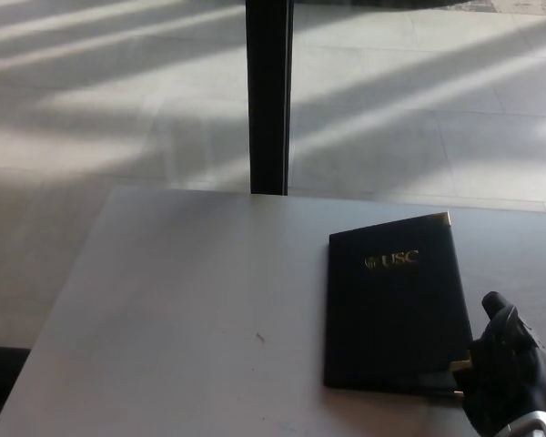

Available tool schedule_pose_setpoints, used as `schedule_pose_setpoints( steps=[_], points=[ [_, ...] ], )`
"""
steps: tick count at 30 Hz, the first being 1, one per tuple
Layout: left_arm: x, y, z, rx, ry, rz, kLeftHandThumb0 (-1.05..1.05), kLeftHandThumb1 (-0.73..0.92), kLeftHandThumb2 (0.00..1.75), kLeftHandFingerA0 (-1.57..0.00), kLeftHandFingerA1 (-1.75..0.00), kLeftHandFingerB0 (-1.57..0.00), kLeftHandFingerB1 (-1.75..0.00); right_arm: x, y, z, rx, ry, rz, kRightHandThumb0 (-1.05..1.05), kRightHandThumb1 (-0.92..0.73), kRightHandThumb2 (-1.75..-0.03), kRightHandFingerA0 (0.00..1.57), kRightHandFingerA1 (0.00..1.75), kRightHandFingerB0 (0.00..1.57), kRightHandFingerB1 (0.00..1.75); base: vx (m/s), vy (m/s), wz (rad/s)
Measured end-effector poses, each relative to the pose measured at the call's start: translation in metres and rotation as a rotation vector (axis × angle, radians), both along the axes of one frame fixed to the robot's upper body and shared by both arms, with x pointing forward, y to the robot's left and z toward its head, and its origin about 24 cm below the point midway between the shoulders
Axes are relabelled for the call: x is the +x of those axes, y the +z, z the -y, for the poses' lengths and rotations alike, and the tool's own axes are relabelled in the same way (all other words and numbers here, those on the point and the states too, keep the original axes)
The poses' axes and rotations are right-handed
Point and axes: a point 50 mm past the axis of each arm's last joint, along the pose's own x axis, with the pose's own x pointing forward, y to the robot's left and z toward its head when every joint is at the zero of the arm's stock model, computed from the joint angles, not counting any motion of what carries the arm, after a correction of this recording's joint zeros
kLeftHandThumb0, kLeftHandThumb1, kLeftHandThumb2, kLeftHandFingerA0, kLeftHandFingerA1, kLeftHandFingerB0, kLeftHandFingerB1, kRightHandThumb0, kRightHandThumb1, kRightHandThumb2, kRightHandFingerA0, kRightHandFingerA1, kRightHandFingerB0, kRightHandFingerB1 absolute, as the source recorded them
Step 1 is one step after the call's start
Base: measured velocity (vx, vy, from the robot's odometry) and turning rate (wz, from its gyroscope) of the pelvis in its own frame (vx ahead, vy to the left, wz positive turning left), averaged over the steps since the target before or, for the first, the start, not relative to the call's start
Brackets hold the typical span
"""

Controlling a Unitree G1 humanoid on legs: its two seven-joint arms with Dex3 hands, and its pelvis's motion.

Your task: There is a diary kept infront of the robot and the robot uses its right hand to grab its cover and puses it to the left to open it.

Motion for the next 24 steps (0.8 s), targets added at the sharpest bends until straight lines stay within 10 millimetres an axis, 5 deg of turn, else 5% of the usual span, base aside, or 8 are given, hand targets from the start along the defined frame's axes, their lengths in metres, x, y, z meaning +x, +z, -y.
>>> schedule_pose_setpoints(
  steps=[15, 16, 17, 21, 22, 24],
  points=[
    [0.002, -0.002, 0.002, -0.012, -0.003, -0.001, -0.85, 0.92, 0.99, -0.38, -0.83, -0.30, -0.69, 0.000, -0.011, -0.001, 0.054, -0.024, -0.055, -0.80, -0.92, -0.74, 0.30, 0.43, 0.21, 0.36, 0.00, 0.000, 0.00],
    [0.002, -0.002, 0.002, -0.012, -0.004, -0.001, -0.85, 0.92, 1.00, -0.37, -0.82, -0.29, -0.67, 0.000, -0.012, -0.001, 0.058, -0.029, -0.057, -0.77, -0.77, -1.06, 0.27, 0.53, 0.19, 0.47, 0.00, 0.000, 0.00],
    [0.003, -0.002, 0.002, -0.012, -0.004, 0.000, -0.86, 0.92, 1.02, -0.36, -0.82, -0.27, -0.66, 0.000, -0.012, 0.000, 0.062, -0.033, -0.058, -0.78, -0.92, -0.73, 0.32, 0.43, 0.22, 0.36, 0.00, 0.000, 0.00],
    [0.004, -0.002, 0.002, -0.012, -0.005, 0.002, -0.86, 0.92, 1.00, -0.35, -0.82, -0.27, -0.66, 0.000, -0.014, 0.001, 0.079, -0.048, -0.056, -0.79, -0.92, -0.72, 0.31, 0.43, 0.23, 0.35, 0.00, 0.000, 0.00],
    [0.004, -0.002, 0.002, -0.012, -0.005, 0.002, -0.86, 0.92, 1.00, -0.35, -0.81, -0.28, -0.66, 0.000, -0.015, 0.001, 0.082, -0.049, -0.056, -0.84, -0.82, -0.80, 0.33, 0.46, 0.23, 0.39, 0.00, 0.000, 0.00],
    [0.004, -0.002, 0.002, -0.012, -0.005, 0.002, -0.86, 0.92, 0.99, -0.37, -0.83, -0.30, -0.69, 0.000, -0.015, 0.000, 0.085, -0.052, -0.055, -0.79, -0.92, -0.71, 0.36, 0.42, 0.26, 0.35, 0.00, 0.000, 0.00]
  ],
)
